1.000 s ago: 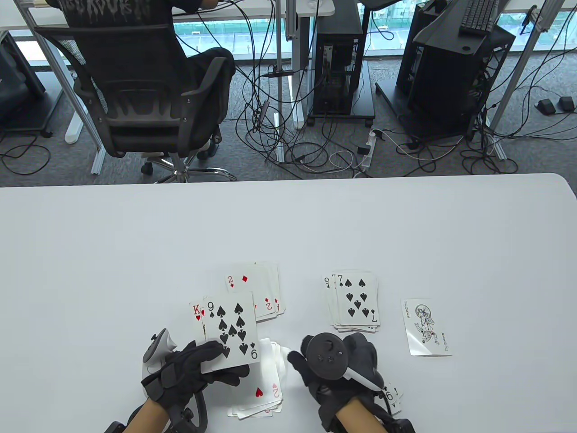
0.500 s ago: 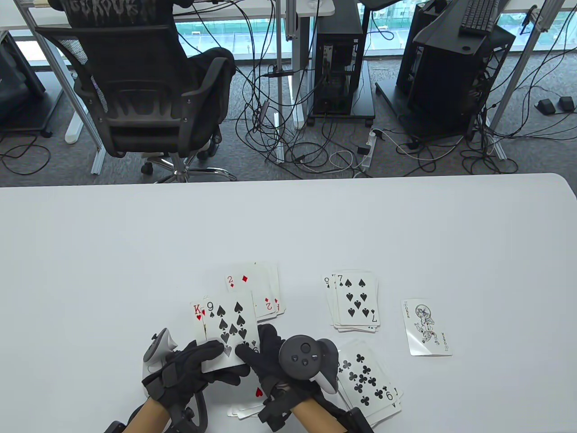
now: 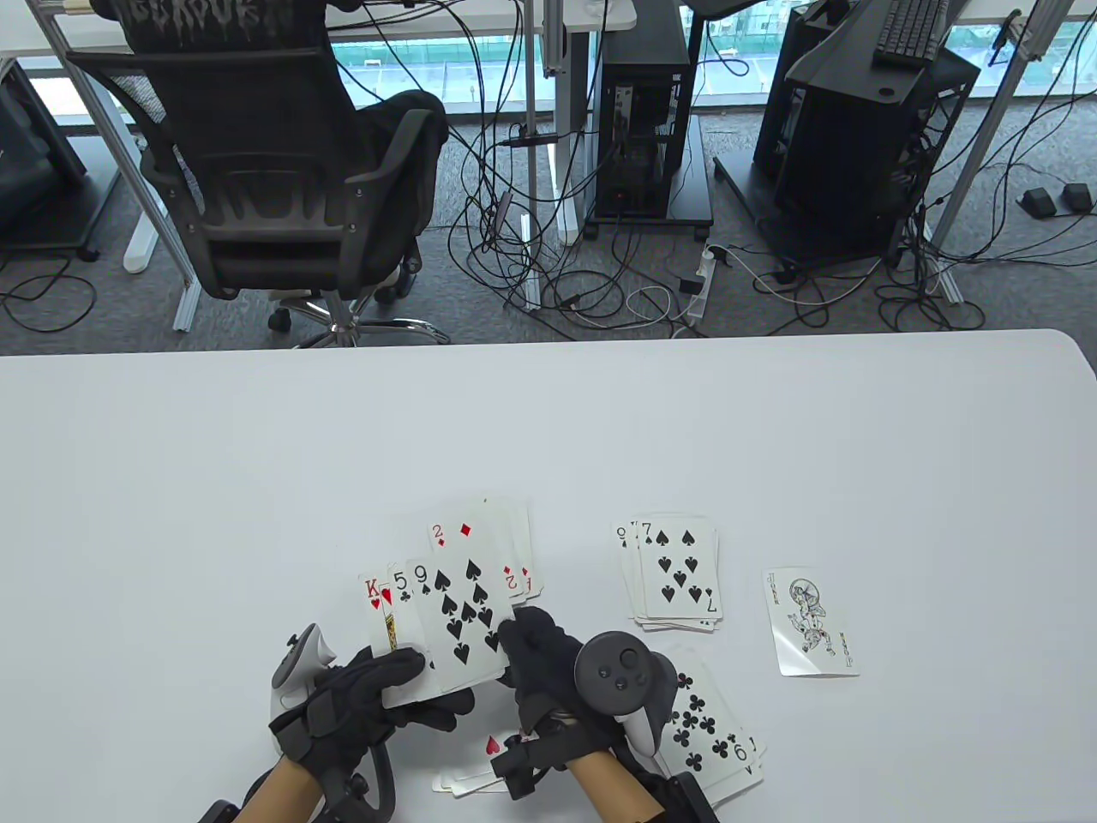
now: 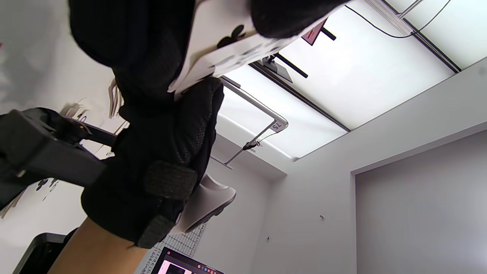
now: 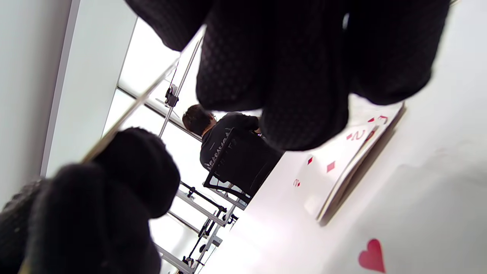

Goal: Playing card suit sorting

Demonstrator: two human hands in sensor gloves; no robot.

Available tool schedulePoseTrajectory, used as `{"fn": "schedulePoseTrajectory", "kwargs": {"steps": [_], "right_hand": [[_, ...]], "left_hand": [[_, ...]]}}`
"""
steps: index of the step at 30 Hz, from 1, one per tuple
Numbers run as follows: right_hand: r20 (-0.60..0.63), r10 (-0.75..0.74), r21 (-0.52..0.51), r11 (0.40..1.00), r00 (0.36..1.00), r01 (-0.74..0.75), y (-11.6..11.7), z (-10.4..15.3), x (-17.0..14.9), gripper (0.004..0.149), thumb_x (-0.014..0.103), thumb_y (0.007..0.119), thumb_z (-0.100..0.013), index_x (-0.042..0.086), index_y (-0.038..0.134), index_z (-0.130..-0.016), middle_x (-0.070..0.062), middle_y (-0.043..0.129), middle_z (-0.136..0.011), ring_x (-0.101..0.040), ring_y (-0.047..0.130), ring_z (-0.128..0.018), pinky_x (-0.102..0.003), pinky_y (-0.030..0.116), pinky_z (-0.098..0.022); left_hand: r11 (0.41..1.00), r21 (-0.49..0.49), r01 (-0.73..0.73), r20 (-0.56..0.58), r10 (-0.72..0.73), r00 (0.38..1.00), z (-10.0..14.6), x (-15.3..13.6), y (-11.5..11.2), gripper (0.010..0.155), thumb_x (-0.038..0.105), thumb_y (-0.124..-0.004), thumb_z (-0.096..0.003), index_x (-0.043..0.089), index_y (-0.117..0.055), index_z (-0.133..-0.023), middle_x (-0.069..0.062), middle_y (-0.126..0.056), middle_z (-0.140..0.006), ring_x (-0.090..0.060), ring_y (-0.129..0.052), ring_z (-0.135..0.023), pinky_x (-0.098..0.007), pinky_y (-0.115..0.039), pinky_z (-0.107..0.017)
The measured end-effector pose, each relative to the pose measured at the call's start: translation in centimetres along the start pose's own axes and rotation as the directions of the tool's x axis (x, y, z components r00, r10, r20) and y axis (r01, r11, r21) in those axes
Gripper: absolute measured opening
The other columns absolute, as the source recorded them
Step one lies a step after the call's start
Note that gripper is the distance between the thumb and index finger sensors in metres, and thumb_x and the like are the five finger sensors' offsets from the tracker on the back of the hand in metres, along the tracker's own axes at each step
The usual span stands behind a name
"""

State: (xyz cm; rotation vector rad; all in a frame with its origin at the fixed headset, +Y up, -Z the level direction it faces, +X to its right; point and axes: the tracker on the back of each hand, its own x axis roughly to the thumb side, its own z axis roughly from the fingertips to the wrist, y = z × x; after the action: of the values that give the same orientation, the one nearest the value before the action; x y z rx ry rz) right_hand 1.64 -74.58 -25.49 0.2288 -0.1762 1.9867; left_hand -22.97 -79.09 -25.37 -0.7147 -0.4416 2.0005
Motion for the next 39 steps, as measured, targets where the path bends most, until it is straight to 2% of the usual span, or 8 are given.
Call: {"fn": "schedulePoseTrajectory", "kwargs": {"steps": [4, 8, 18, 21, 23, 30, 35, 39], "right_hand": [[-0.045, -0.052, -0.023, 0.998, 0.998, 0.05, -1.0, -0.5, -0.5, 0.041, 0.022, 0.063, -0.056, -0.011, 0.072, -0.077, -0.008, 0.093, -0.043, -0.029, 0.098, -0.034, -0.05, 0.085, -0.035], [-0.058, -0.116, -0.029, 0.993, 0.992, 0.114, -2.1, -0.8, -1.0, 0.04, 0.023, 0.064, -0.056, -0.011, 0.074, -0.075, -0.003, 0.091, -0.033, -0.019, 0.095, -0.016, -0.041, 0.088, -0.026], [-0.108, 0.071, -0.091, 0.993, 0.992, -0.081, -8.6, -4.2, -1.7, 0.04, 0.022, 0.065, -0.055, -0.012, 0.075, -0.073, -0.003, 0.091, -0.03, -0.02, 0.095, -0.014, -0.043, 0.087, -0.026], [-0.194, 0.208, -0.087, 0.97, 0.959, -0.228, -10.8, -5.8, -2.3, 0.04, 0.022, 0.066, -0.055, -0.012, 0.076, -0.073, -0.004, 0.091, -0.03, -0.022, 0.095, -0.015, -0.044, 0.087, -0.026], [-0.234, 0.333, -0.05, 0.934, 0.913, -0.353, -11.8, -6.6, -2.8, 0.04, 0.022, 0.067, -0.054, -0.012, 0.076, -0.073, -0.005, 0.091, -0.03, -0.023, 0.095, -0.015, -0.045, 0.087, -0.026], [-0.351, 0.718, 0.148, 0.677, 0.601, -0.721, -12.6, -8.1, -6.3, 0.041, 0.024, 0.07, -0.053, -0.012, 0.078, -0.071, -0.005, 0.092, -0.029, -0.024, 0.095, -0.016, -0.047, 0.086, -0.027], [-0.316, 0.889, 0.304, 0.426, 0.332, -0.852, -11.2, -8.0, -8.3, 0.044, 0.026, 0.07, -0.053, -0.013, 0.079, -0.071, -0.006, 0.092, -0.03, -0.026, 0.096, -0.018, -0.048, 0.086, -0.028], [-0.291, 0.926, 0.433, 0.35, 0.239, -0.831, -10.5, -8.1, -9.5, 0.049, 0.029, 0.068, -0.053, -0.015, 0.078, -0.073, -0.007, 0.092, -0.033, -0.028, 0.096, -0.021, -0.05, 0.085, -0.03]], "left_hand": [[1.0, 0.003, -0.002, -0.001, 0.002, 1.0, 0.1, 0.0, 0.1, 0.044, 0.019, -0.067, -0.0662, 0.012, -0.05, -0.106, -0.021, -0.067, -0.098, -0.043, -0.086, -0.079, -0.05, -0.077, -0.055], [1.0, -0.001, 0.004, 0.005, -0.004, 1.0, 0.1, 0.2, 0.0, 0.043, 0.019, -0.067, -0.0661, 0.012, -0.051, -0.106, -0.021, -0.068, -0.098, -0.042, -0.086, -0.079, -0.049, -0.078, -0.055], [1.0, -0.01, 0.008, 0.013, -0.007, 1.0, 0.1, 0.2, 0.1, 0.043, 0.02, -0.067, -0.0661, 0.013, -0.051, -0.105, -0.021, -0.068, -0.098, -0.042, -0.086, -0.079, -0.049, -0.078, -0.055], [1.0, -0.009, 0.004, 0.012, -0.004, 1.0, 0.1, 0.2, 0.0, 0.043, 0.02, -0.067, -0.0661, 0.012, -0.051, -0.105, -0.021, -0.068, -0.098, -0.043, -0.086, -0.079, -0.049, -0.078, -0.055], [1.0, -0.009, 0.006, 0.013, -0.006, 1.0, 0.1, 0.3, 0.0, 0.043, 0.02, -0.067, -0.0661, 0.012, -0.051, -0.105, -0.021, -0.068, -0.098, -0.042, -0.086, -0.079, -0.049, -0.078, -0.055], [1.0, -0.007, 0.004, 0.013, -0.004, 1.0, 0.1, 0.2, 0.0, 0.043, 0.021, -0.067, -0.0663, 0.012, -0.05, -0.106, -0.021, -0.067, -0.098, -0.042, -0.086, -0.079, -0.049, -0.078, -0.055], [1.0, -0.006, 0.001, 0.013, -0.001, 1.0, 0.1, 0.2, 0.0, 0.043, 0.021, -0.066, -0.0665, 0.012, -0.05, -0.106, -0.021, -0.067, -0.098, -0.042, -0.086, -0.079, -0.049, -0.078, -0.055], [1.0, -0.002, -0.003, 0.006, 0.003, 1.0, 0.1, 0.1, -0.1, 0.043, 0.021, -0.066, -0.0667, 0.012, -0.05, -0.106, -0.021, -0.067, -0.098, -0.042, -0.086, -0.079, -0.049, -0.078, -0.055]]}}
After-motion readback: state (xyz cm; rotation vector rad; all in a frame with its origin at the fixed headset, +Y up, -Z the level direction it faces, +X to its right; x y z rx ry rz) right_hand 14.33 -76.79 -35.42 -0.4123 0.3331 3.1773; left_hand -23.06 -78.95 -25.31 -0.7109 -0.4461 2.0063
